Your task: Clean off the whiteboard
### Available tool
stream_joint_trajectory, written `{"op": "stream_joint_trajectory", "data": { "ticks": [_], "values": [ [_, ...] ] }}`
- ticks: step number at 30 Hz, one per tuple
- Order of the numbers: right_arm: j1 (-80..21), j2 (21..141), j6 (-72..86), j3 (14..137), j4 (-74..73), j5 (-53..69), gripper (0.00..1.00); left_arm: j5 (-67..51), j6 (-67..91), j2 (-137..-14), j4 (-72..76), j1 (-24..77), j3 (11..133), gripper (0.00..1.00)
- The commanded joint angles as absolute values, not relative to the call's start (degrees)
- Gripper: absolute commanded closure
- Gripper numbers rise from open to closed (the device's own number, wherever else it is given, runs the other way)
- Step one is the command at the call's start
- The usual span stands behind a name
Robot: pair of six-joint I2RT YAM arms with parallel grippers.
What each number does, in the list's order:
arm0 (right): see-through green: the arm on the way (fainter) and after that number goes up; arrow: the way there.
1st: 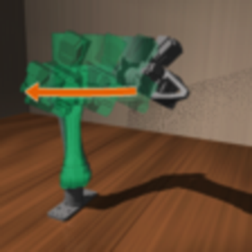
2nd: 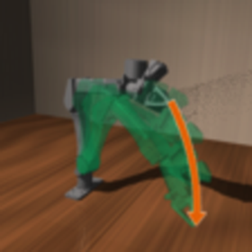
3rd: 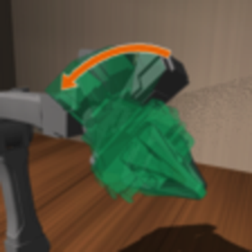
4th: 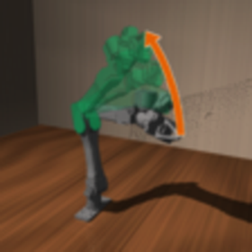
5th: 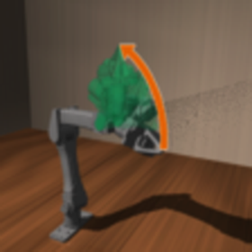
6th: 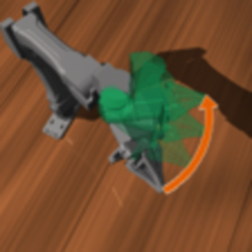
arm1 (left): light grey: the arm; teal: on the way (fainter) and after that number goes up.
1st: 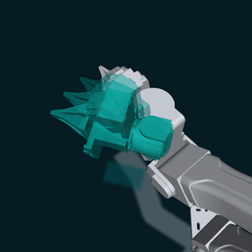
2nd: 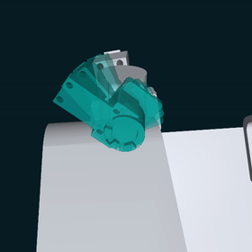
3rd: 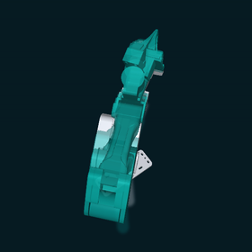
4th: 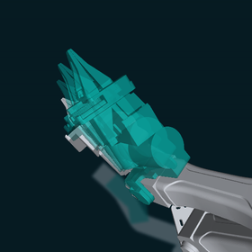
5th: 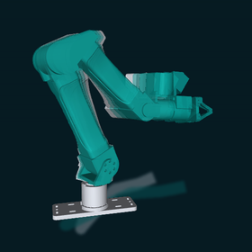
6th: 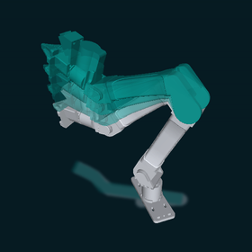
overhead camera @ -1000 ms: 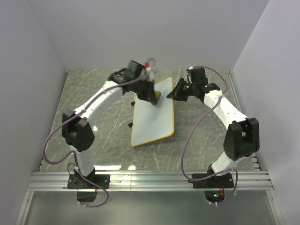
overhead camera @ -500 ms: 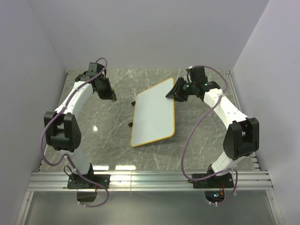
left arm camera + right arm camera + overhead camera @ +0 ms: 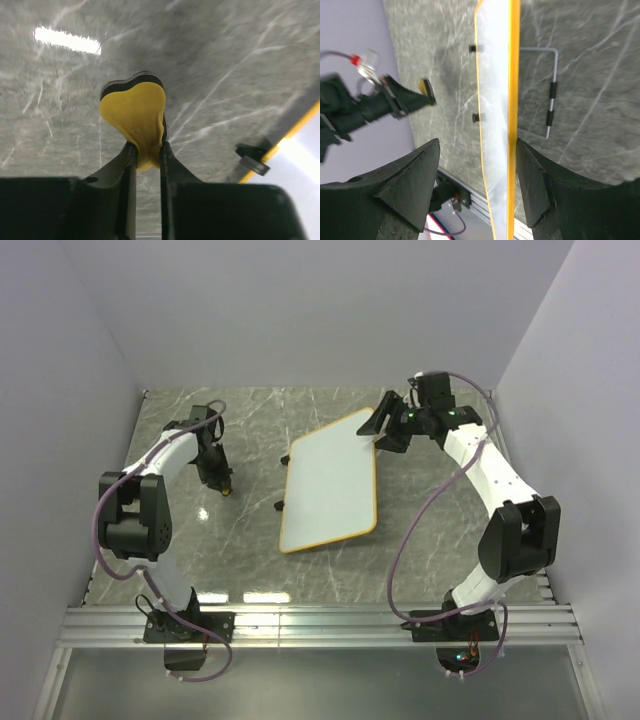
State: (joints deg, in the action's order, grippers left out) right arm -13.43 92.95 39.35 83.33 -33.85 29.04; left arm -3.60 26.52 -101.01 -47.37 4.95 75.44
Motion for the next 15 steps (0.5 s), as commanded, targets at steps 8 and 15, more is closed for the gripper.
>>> {"op": "stream_joint_trajectory", "data": {
  "ticks": [8, 15],
  "values": [
    [-5.89, 81.22, 36.74, 81.04, -34.45, 30.32, 0.3, -0.26, 26.81, -102.74, -45.97, 5.1, 72.07, 0.64],
    [-3.25, 76.47, 35.51, 76.73, -36.99, 29.27, 0.29, -0.18, 27.25, -101.08, -46.49, 5.1, 72.68, 0.33]
  ]
}}
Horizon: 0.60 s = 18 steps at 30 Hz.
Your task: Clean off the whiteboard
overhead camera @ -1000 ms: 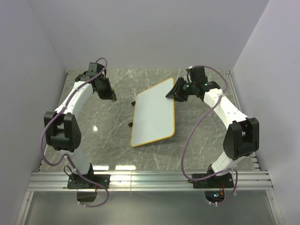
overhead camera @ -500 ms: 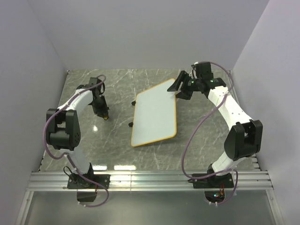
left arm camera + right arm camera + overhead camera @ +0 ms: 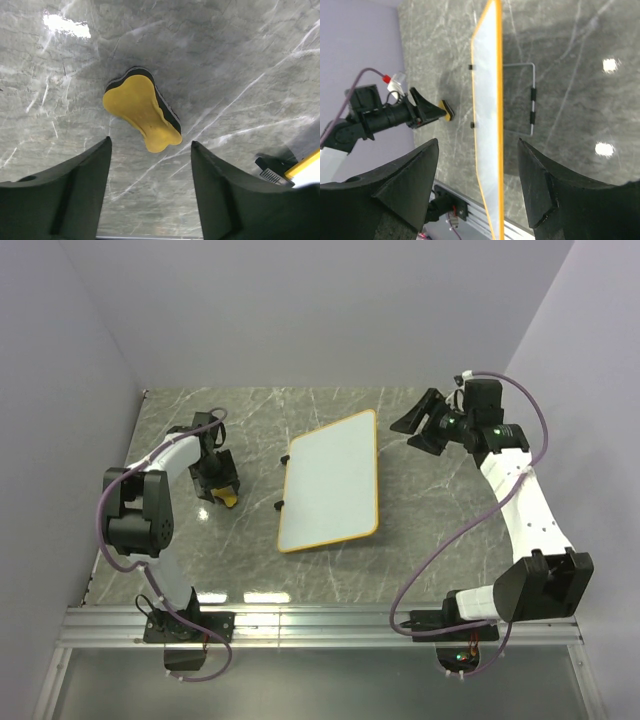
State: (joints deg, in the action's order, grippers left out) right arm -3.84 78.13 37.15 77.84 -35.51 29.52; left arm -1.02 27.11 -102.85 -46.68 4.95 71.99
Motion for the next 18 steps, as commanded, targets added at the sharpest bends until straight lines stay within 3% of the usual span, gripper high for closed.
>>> {"op": "stream_joint_trajectory", "data": {
  "ticks": [1, 9, 18],
  "values": [
    [-3.08, 75.59, 35.33, 76.82, -37.44, 29.09, 0.29, -0.18, 27.42, -100.9, -46.84, 5.1, 72.77, 0.31],
    [-3.08, 68.84, 34.45, 77.17, -42.54, 25.84, 0.25, -1.92, 27.25, -95.55, -46.41, 5.19, 72.78, 0.26],
    [-3.08, 56.09, 34.28, 67.86, -43.42, 26.72, 0.25, -6.15, 25.93, -83.33, -42.37, 11.58, 71.11, 0.26]
  ]
}}
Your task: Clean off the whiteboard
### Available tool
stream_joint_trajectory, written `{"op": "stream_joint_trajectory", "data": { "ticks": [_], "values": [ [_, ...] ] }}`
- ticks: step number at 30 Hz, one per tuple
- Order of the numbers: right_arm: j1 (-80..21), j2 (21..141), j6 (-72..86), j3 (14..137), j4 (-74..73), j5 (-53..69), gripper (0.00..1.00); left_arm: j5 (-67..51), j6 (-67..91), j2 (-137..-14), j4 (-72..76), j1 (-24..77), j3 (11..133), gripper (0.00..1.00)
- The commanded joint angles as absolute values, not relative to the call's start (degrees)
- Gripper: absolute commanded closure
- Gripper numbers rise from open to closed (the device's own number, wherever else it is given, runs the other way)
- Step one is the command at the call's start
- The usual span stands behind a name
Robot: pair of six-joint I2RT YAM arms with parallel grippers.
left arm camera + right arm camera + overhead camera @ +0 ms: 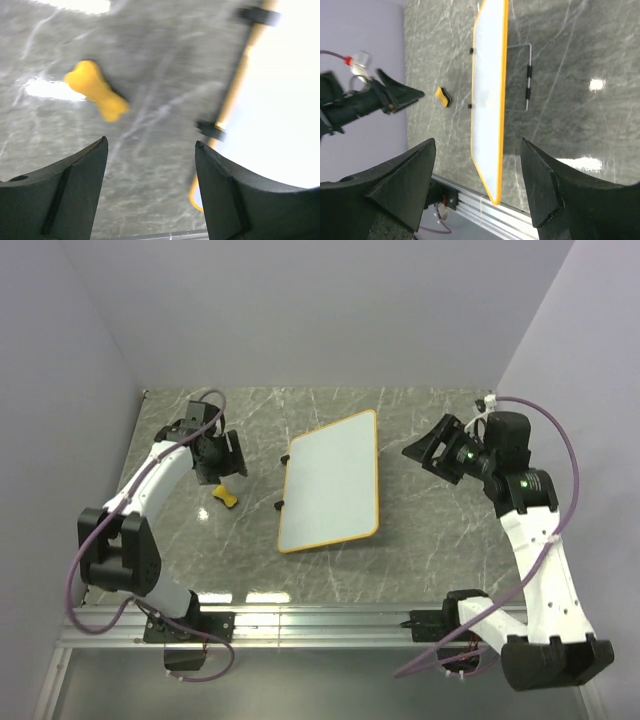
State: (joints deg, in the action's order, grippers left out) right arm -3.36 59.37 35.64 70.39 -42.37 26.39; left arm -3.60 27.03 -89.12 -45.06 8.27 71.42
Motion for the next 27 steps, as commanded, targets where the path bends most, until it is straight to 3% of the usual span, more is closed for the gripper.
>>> {"op": "stream_joint_trajectory", "data": {
  "ticks": [1, 7, 14, 24, 27],
  "values": [
    [-3.08, 55.12, 33.84, 67.24, -43.59, 27.07, 0.24, -5.8, 26.1, -82.1, -41.41, 12.3, 70.93, 0.26],
    [-3.08, 48.35, 30.32, 63.81, -48.59, 31.46, 0.24, -7.82, 33.29, -67.44, -35.26, 13.54, 66.28, 0.25],
    [-3.08, 34.47, 36.99, 56.7, -50.63, 36.56, 0.23, -8.88, 42.7, -43.19, -25.75, 13.62, 53.36, 0.25],
    [-3.43, 25.05, 38.32, 56.25, -54.58, 41.13, 0.22, -2.73, 38.41, -38.14, -36.29, 13.62, 62.39, 0.26],
    [-3.43, 23.12, 39.72, 56.69, -55.36, 42.01, 0.22, 1.74, 36.04, -40.16, -41.03, 13.71, 68.27, 0.17]
  ]
}}
